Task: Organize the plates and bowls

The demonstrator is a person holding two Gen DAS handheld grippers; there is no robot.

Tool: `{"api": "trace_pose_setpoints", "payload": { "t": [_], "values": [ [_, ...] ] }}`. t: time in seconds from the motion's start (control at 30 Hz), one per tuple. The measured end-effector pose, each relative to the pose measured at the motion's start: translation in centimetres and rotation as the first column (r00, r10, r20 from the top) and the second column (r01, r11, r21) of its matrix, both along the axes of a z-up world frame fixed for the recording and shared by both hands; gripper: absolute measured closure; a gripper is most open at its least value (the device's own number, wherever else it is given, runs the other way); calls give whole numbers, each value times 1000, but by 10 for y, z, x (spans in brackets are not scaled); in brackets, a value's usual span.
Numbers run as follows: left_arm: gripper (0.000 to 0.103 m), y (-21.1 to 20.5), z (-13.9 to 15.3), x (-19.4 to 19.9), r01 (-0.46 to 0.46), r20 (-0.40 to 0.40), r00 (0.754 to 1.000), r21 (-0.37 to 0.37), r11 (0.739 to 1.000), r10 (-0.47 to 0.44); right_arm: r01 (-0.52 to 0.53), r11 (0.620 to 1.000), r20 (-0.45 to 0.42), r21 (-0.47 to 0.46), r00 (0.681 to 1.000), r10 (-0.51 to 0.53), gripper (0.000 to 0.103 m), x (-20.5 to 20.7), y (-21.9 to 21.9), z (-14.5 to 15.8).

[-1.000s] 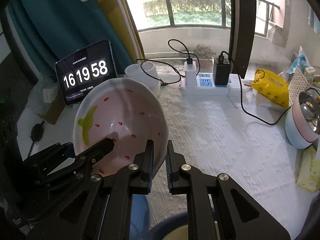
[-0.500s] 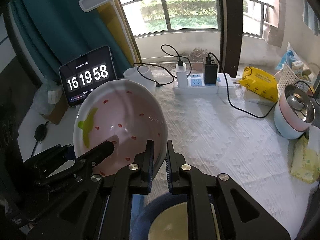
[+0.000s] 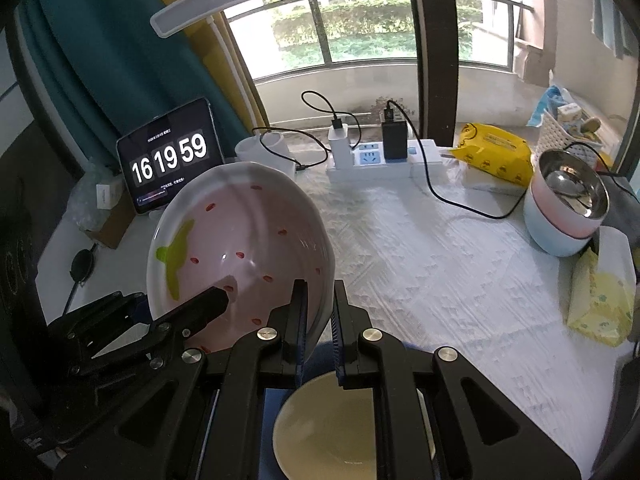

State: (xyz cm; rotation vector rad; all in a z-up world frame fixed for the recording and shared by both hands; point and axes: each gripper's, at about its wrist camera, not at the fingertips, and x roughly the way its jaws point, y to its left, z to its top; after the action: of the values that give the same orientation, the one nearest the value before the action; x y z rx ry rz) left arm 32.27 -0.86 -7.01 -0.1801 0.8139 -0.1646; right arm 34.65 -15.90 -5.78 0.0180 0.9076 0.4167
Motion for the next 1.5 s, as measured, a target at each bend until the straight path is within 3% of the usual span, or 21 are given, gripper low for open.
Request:
{"api": "trace_pose_setpoints", "payload": {
  "t": [0.83,1.5],
  "values": [
    [74,-49,-9,-22,76,-31,997,31,997,-75,47,999,-20,12,999,-47,91,-34,-53,-12],
    [74,-80,-36,-43,133,-102,987,63,989,-126,83,996,-84,37,993,-80,91,-53,-80,-38]
  ]
}}
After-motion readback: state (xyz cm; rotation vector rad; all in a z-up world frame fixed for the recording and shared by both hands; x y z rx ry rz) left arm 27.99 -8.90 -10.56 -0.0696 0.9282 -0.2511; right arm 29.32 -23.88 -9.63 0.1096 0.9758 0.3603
